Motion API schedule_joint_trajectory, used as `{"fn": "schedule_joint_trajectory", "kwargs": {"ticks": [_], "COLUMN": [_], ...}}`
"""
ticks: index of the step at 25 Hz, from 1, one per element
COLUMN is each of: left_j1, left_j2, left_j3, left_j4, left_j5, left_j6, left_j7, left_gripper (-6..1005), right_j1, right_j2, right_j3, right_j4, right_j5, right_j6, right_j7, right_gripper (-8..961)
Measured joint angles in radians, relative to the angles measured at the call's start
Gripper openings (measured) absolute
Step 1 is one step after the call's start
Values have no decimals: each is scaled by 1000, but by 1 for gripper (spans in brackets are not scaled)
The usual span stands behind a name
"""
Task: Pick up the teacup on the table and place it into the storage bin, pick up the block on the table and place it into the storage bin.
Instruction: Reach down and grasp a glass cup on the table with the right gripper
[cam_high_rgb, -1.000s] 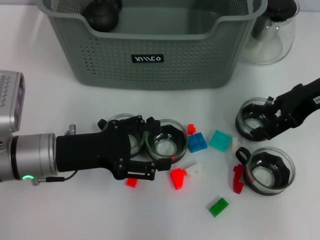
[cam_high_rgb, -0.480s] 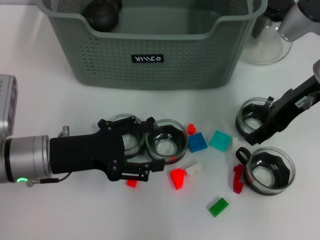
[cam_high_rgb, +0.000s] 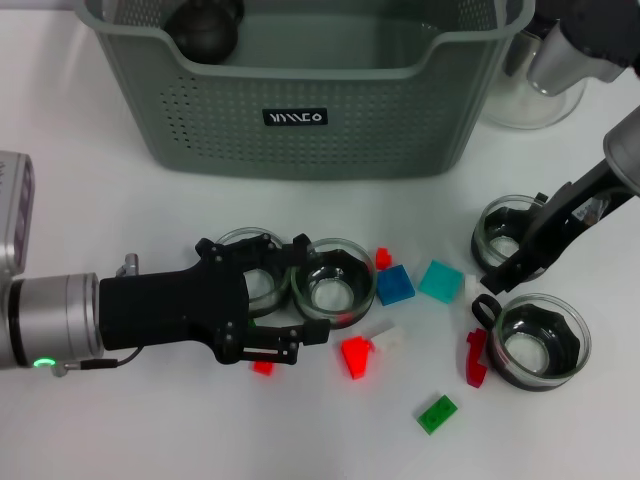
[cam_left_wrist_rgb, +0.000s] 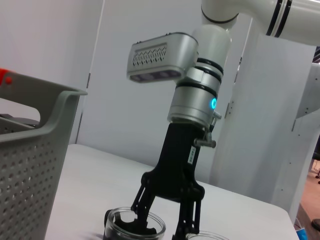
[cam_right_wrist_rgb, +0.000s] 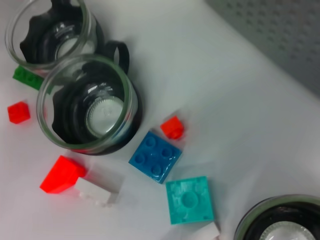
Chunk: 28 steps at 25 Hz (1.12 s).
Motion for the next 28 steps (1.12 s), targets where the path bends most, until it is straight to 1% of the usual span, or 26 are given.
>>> {"fn": "schedule_joint_trajectory", "kwargs": {"ticks": [5, 13, 20, 28], "left_j1": [0, 0, 0, 0], "left_j2": [0, 1, 6, 6], "left_j3": [0, 0, -1, -2], "left_j4": [0, 5, 6, 6], "left_j5": [-3, -4, -4, -7], "left_j6": [-1, -2, -2, -2], "left_j7": [0, 0, 0, 0], "left_gripper": [934, 935, 934, 935], "right_j1": [8, 48, 53, 54], "right_j2": [1, 2, 1, 2], "right_j3": [-21, -31, -33, -35], "right_j4": [43, 132, 140, 144], "right_j5": [3, 38, 44, 53], "right_j6": [39, 97, 101, 117], "right_j7": [0, 2, 9, 23], "right_gripper": [908, 909, 908, 846]}}
